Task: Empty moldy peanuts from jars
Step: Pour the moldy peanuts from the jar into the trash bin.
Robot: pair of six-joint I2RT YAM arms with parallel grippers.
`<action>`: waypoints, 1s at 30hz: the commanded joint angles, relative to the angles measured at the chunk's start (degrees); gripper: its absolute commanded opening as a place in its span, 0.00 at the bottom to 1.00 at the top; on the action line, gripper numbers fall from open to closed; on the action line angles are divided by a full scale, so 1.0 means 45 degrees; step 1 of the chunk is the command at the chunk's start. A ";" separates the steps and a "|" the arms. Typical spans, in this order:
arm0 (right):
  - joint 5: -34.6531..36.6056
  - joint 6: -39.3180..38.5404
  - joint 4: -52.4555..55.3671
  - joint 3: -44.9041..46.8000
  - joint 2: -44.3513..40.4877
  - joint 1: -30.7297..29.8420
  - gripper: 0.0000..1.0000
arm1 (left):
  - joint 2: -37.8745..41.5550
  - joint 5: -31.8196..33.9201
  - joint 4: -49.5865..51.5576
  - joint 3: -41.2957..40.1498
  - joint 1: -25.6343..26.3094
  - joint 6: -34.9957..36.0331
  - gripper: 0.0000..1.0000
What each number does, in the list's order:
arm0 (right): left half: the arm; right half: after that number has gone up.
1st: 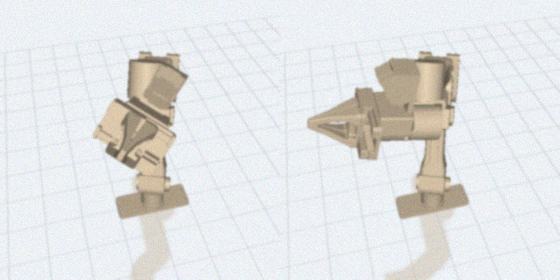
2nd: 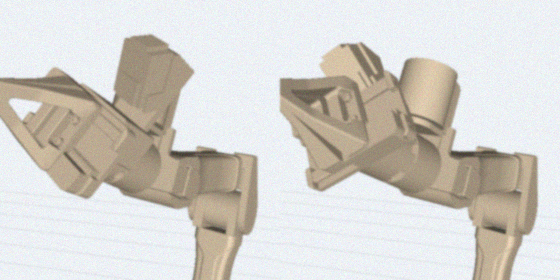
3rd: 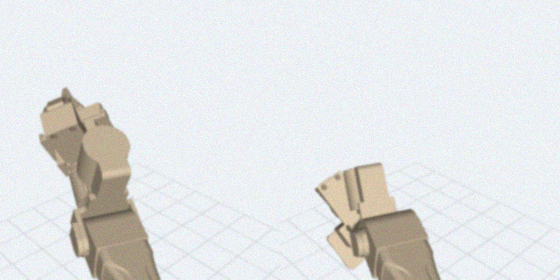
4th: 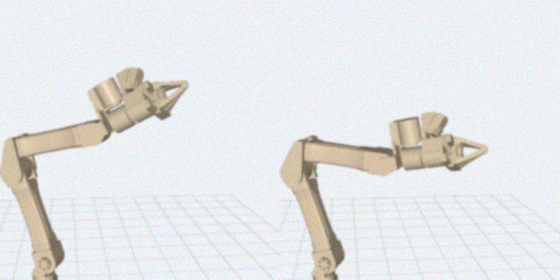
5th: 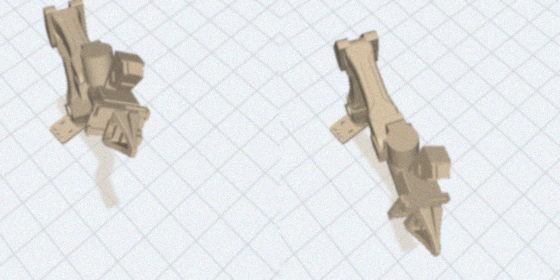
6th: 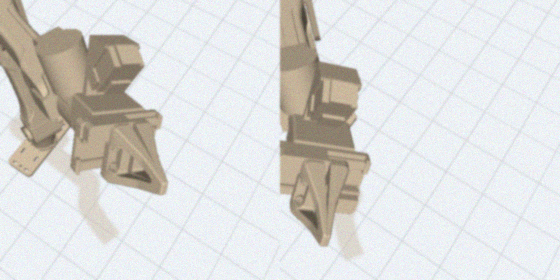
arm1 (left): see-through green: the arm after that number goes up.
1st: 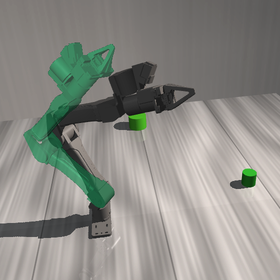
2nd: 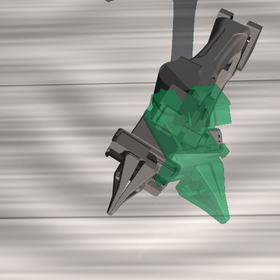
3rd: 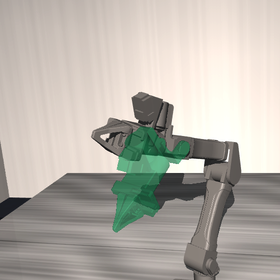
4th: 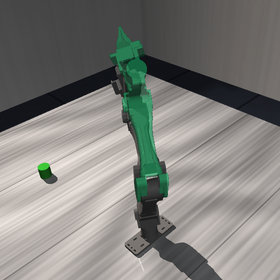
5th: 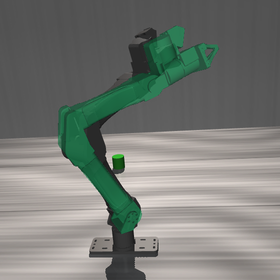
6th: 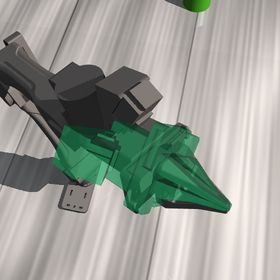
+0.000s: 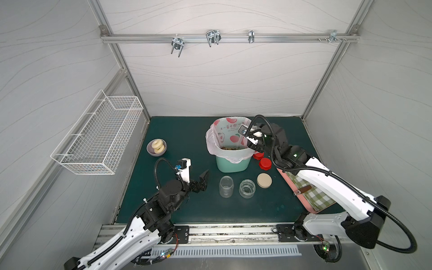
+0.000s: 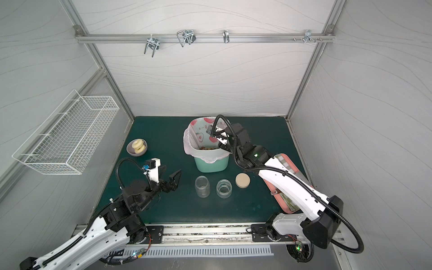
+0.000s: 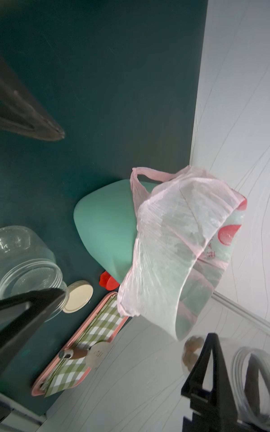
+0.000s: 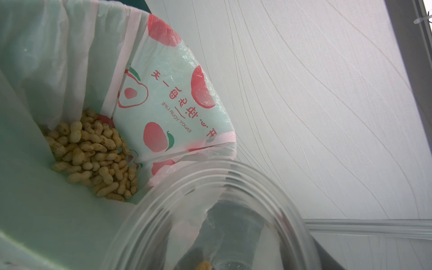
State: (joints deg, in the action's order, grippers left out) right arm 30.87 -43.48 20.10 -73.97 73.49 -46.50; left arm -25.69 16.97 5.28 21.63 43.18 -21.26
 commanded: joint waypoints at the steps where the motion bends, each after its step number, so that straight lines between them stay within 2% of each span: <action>1: 0.0748 -0.0844 -0.0557 -0.0428 0.0282 -0.0171 0.00 | 0.0083 0.0197 -0.0392 0.0224 -0.0399 -0.0720 0.99; 9: 0.1599 -0.2287 -0.0809 -0.1015 0.0908 -0.0562 0.00 | -0.0100 -0.0344 -0.0221 0.0169 -0.0999 -0.0844 0.99; 30: 0.2462 -0.4479 -0.1091 -0.1974 0.2192 -0.0619 0.02 | -0.0636 -0.0119 0.0274 0.0343 -0.1041 0.0075 0.99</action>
State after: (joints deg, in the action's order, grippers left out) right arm 40.16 -61.06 16.82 -81.28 82.43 -48.82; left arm -28.45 15.62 7.25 21.63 38.74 -21.54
